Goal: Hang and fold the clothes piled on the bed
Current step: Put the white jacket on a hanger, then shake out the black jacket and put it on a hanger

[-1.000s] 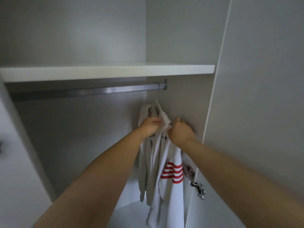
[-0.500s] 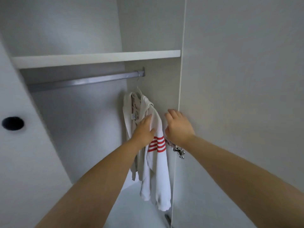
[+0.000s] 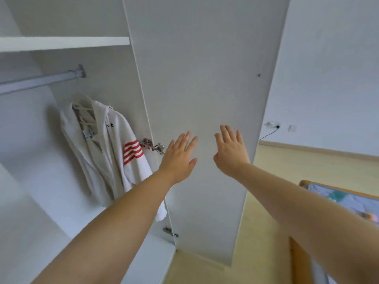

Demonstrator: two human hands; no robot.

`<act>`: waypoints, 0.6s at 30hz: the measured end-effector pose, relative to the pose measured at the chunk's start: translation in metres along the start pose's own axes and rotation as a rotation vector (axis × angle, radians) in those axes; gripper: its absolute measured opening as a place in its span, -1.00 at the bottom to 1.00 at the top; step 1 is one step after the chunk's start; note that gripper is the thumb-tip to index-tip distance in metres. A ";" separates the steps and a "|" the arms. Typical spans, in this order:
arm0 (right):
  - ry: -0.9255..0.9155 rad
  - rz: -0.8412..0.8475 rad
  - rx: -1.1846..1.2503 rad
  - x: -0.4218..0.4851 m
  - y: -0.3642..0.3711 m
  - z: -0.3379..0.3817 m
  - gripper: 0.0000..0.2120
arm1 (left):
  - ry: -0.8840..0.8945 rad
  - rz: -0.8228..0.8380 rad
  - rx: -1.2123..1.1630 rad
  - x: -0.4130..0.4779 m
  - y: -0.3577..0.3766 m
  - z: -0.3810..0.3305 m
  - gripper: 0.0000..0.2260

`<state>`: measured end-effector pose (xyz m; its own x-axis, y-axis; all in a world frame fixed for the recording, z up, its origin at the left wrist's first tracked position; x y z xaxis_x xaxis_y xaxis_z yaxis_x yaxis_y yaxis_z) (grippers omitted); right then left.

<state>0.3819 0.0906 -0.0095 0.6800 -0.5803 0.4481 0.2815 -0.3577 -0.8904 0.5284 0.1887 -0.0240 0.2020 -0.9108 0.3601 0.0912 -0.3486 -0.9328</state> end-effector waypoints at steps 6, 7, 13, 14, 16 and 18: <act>0.275 0.059 -0.063 -0.072 -0.015 -0.094 -0.41 | 0.258 0.051 -0.021 0.021 0.022 -0.111 -0.43; 0.325 0.065 -0.069 -0.083 -0.016 -0.111 -0.41 | 0.309 0.056 -0.019 0.026 0.025 -0.131 -0.42; 0.566 0.103 -0.153 -0.137 -0.021 -0.217 -0.39 | 0.517 0.061 -0.053 0.074 0.051 -0.255 -0.41; 0.601 0.107 -0.164 -0.143 -0.021 -0.235 -0.39 | 0.530 0.062 -0.063 0.085 0.056 -0.275 -0.41; 0.665 0.113 -0.188 -0.154 -0.019 -0.274 -0.39 | 0.569 0.064 -0.077 0.108 0.067 -0.317 -0.42; 0.713 0.111 -0.218 -0.162 -0.016 -0.317 -0.40 | 0.626 0.055 -0.090 0.136 0.080 -0.361 -0.42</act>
<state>0.0527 -0.0420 -0.0427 0.0727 -0.9279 0.3656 0.0458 -0.3631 -0.9306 0.2113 -0.0431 -0.0546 -0.4072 -0.8751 0.2616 0.0092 -0.2903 -0.9569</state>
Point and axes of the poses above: each hand's wrist, its own x-axis towards the middle knuckle, its own y-axis out of the palm, z = x × y, the point moved 1 cm from there along x, towards the middle knuckle, and after that the axes turned 4 degrees about -z, right-handed, at the moved point
